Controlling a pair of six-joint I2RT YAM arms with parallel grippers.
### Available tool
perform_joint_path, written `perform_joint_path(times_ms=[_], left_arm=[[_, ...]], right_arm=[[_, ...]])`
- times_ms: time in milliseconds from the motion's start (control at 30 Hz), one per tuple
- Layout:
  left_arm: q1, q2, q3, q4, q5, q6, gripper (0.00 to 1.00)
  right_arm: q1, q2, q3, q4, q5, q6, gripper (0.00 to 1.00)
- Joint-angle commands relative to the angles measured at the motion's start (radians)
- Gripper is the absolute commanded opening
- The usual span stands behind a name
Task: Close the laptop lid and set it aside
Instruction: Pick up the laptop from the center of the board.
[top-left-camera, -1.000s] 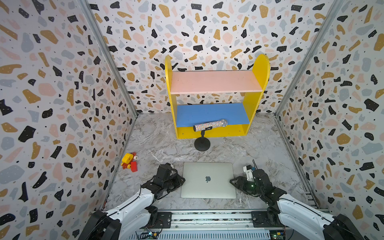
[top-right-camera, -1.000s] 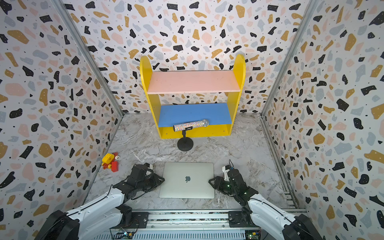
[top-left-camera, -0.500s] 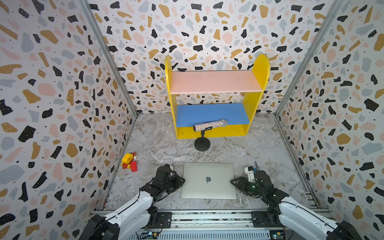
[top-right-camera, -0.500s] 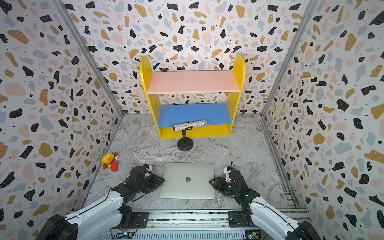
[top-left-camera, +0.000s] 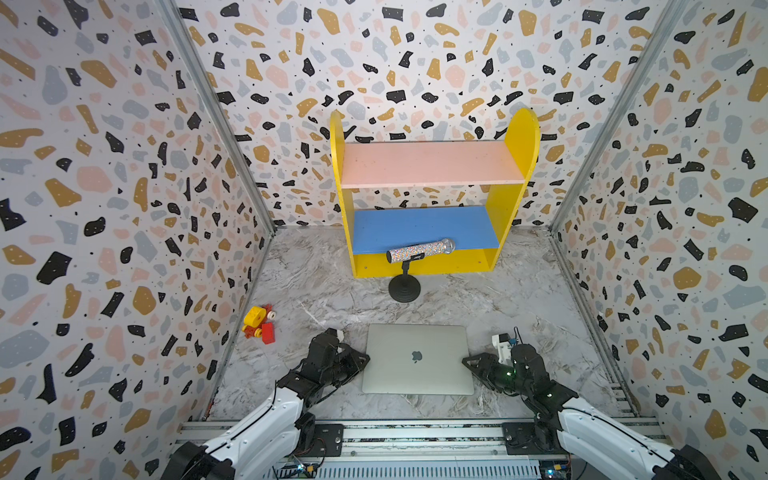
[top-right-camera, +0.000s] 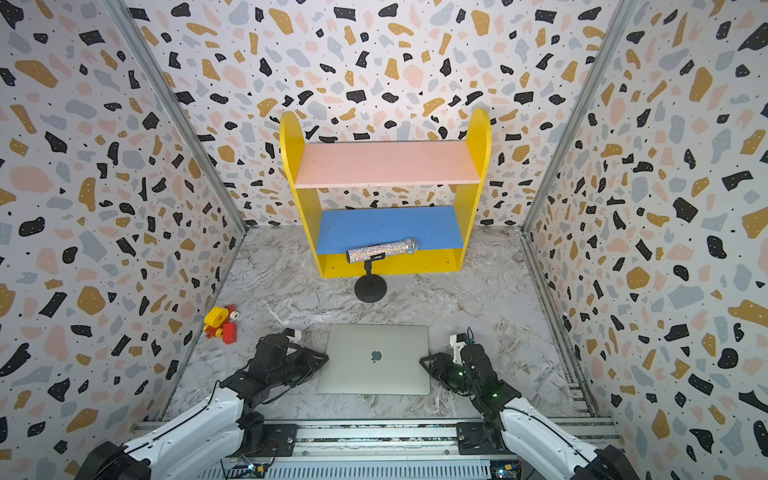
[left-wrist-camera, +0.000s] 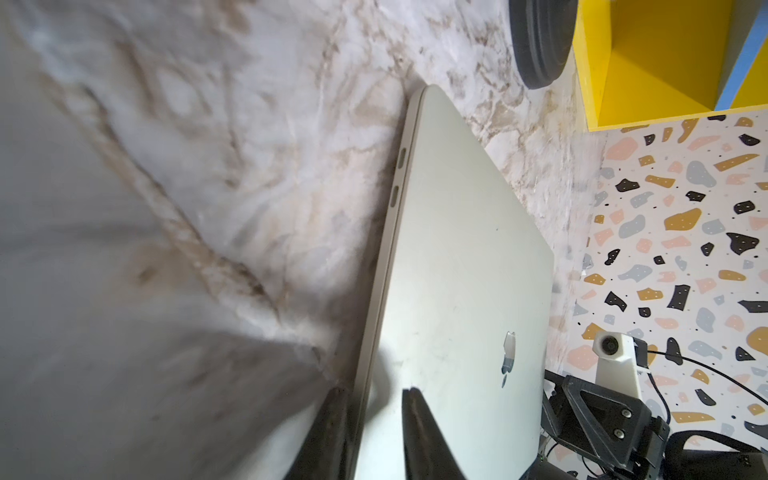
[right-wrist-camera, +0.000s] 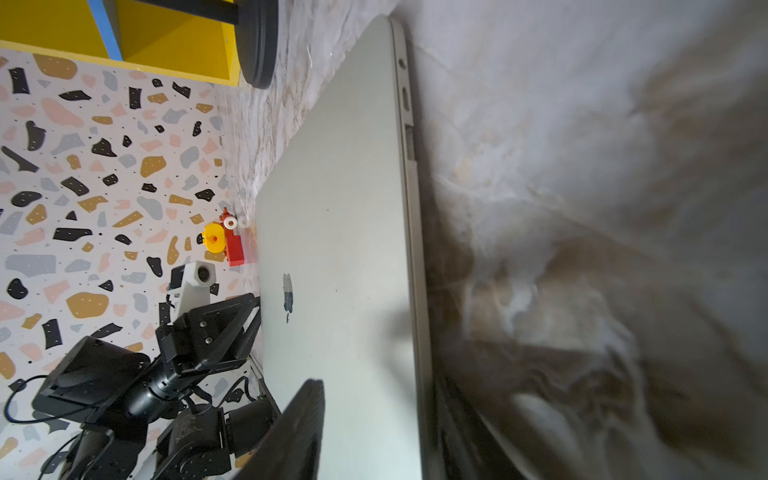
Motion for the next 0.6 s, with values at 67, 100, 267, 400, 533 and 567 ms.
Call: perform_joint_path(times_ms=[67, 100, 267, 400, 533, 567], left_arm=[[-0.008, -0.045, 0.001, 0.148, 0.127, -0.027, 0.24], [-0.008, -0.049, 0.0, 0.15, 0.127, -0.029, 0.24], [-0.005, -0.065, 0.0, 0.149, 0.129, -0.039, 0.24], [-0.005, -0.075, 0.0, 0.153, 0.131, -0.047, 0.23], [-0.003, -0.089, 0.0, 0.154, 0.129, -0.054, 0.23], [-0.004, -0.091, 0.0, 0.155, 0.128, -0.056, 0.23]], right_arm=[[0.008, -0.057, 0.024, 0.152, -0.071, 0.038, 0.43], [0.008, -0.06, 0.024, 0.154, -0.071, 0.04, 0.4], [0.008, -0.079, 0.026, 0.156, -0.07, 0.052, 0.36], [0.008, -0.09, 0.029, 0.153, -0.07, 0.057, 0.31], [0.008, -0.102, 0.033, 0.151, -0.068, 0.063, 0.26], [0.007, -0.104, 0.035, 0.149, -0.068, 0.065, 0.25]])
